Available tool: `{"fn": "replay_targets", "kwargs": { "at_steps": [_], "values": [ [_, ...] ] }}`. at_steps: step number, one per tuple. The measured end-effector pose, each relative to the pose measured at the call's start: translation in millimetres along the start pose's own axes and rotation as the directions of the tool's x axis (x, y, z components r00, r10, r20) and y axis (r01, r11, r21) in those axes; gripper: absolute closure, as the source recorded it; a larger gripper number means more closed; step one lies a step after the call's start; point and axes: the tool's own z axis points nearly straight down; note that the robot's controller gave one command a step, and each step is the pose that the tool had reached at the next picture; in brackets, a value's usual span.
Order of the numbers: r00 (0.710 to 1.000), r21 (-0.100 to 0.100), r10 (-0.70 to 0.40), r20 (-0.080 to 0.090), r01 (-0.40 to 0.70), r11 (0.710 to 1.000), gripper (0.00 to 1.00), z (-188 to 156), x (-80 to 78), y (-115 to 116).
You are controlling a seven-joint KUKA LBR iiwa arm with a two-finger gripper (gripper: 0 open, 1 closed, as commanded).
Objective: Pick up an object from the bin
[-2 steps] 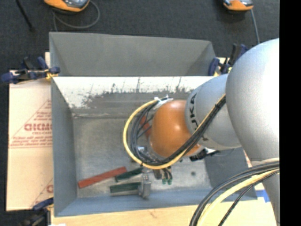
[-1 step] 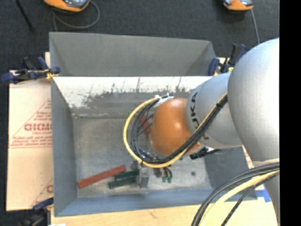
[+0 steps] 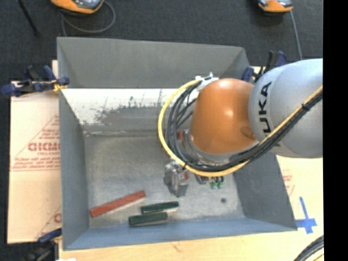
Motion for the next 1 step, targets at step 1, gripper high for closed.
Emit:
{"fn": "replay_targets", "kwargs": {
  "at_steps": [1],
  "values": [
    [1.0,-0.001,0.001,-0.008,-0.001,1.0,0.0,3.9,1.6,0.3]
  ]
}}
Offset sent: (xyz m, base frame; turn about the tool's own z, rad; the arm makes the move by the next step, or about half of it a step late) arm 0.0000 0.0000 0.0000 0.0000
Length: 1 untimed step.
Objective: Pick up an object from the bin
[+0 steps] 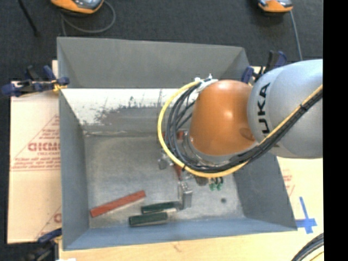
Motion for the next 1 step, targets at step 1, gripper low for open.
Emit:
{"fn": "replay_targets", "kwargs": {
  "at_steps": [1],
  "values": [
    [0.945,-0.003,-0.326,-0.001,0.326,0.945,0.0,29.8,4.5,65.1]
  ]
}}
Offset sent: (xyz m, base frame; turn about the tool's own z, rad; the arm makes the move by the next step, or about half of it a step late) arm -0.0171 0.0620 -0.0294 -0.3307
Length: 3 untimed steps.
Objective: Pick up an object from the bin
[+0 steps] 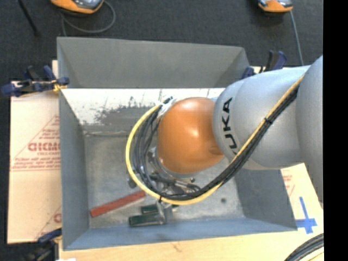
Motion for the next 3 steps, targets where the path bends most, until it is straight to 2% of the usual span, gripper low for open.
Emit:
{"fn": "replay_targets", "kwargs": {
  "at_steps": [1,2,3],
  "values": [
    [1.0,0.0,-0.019,0.001,0.019,1.0,0.0,92,-20.3,12],
    [1.0,0.0,-0.014,0.002,0.014,1.0,1.0,86,-21.5,11],
    [1.0,0.004,-0.018,0.01,0.018,1.0,1.0,-68,-16.3,27]
  ]
}}
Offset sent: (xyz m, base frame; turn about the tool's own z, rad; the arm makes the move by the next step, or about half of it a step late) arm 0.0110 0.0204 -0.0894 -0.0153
